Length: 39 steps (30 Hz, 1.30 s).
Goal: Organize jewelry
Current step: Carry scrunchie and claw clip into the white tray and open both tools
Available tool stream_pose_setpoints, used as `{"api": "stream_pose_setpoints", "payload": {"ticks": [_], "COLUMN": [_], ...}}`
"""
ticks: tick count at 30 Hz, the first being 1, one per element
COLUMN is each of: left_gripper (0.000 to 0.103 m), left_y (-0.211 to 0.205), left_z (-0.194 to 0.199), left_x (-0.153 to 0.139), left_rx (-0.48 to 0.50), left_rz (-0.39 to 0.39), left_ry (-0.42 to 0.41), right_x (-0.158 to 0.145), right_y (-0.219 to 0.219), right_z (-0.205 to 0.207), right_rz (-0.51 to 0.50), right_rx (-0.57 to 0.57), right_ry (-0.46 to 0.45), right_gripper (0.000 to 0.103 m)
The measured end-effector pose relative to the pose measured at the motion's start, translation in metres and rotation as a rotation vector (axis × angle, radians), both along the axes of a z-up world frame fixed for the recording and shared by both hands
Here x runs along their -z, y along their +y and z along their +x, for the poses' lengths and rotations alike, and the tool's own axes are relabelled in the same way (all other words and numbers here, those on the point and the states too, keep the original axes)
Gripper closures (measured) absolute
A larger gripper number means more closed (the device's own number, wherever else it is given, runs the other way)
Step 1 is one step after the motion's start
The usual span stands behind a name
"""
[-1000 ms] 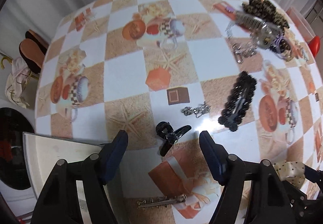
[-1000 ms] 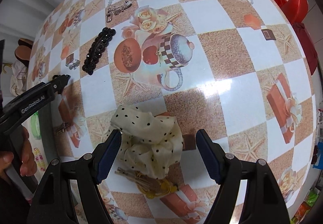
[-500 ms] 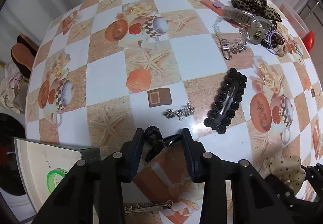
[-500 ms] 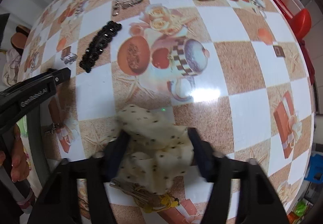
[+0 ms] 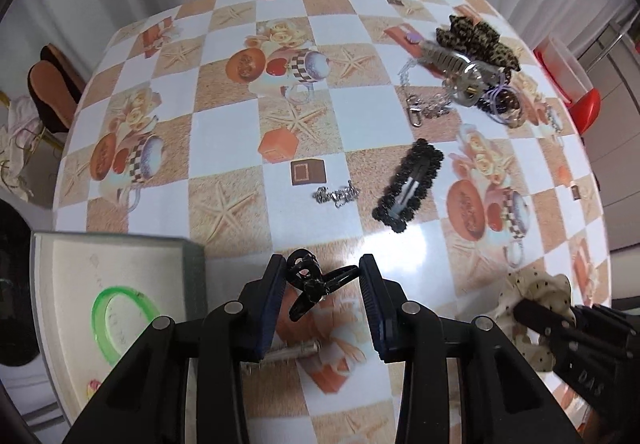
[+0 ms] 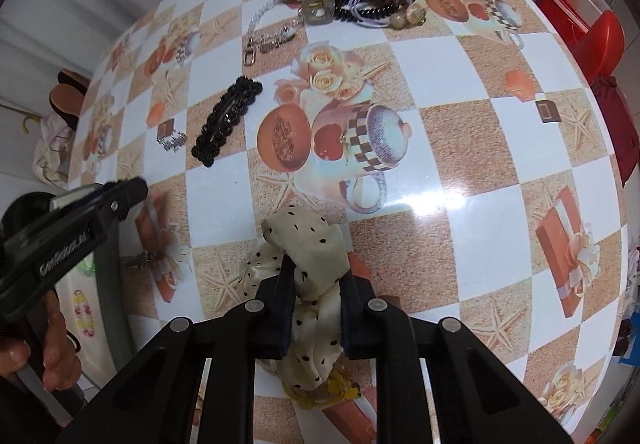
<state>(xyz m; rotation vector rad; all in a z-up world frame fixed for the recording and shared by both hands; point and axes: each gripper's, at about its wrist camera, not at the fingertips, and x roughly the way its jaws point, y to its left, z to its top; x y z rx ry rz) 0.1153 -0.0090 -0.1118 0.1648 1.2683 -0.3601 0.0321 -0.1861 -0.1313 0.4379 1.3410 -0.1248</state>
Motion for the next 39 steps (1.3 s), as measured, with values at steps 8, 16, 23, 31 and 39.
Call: {"api": "stream_pose_setpoints", "payload": {"ticks": [8,16,23,31,39], "left_gripper": [0.060,0.060,0.060,0.060,0.060], "left_y": [0.024,0.064,0.111,0.176,0.236], "left_z": [-0.019,-0.041,-0.060,-0.087,-0.109], "left_x": [-0.022,-0.036,-0.045,-0.041,-0.024], "left_rx": [-0.039,-0.103,-0.186,-0.303,-0.403], "left_rz": [-0.027,-0.030,-0.025,-0.008,0.036], "left_ry": [-0.007,-0.006,-0.008,0.014,0.037], "right_x": [-0.013,-0.036,-0.059,-0.071,-0.062], "right_y": [-0.003,0.008,0.036,0.100,0.192], "right_z": [-0.013,-0.019,-0.014,-0.004,-0.004], "right_rz": [0.033,0.044,0.048,0.077,0.123], "right_rx": [0.015,-0.001,-0.066,-0.204,-0.393], "right_ry": [-0.008,-0.029,-0.055,-0.065,-0.036], "right_gripper": [0.084,0.084,0.084,0.084,0.084]}}
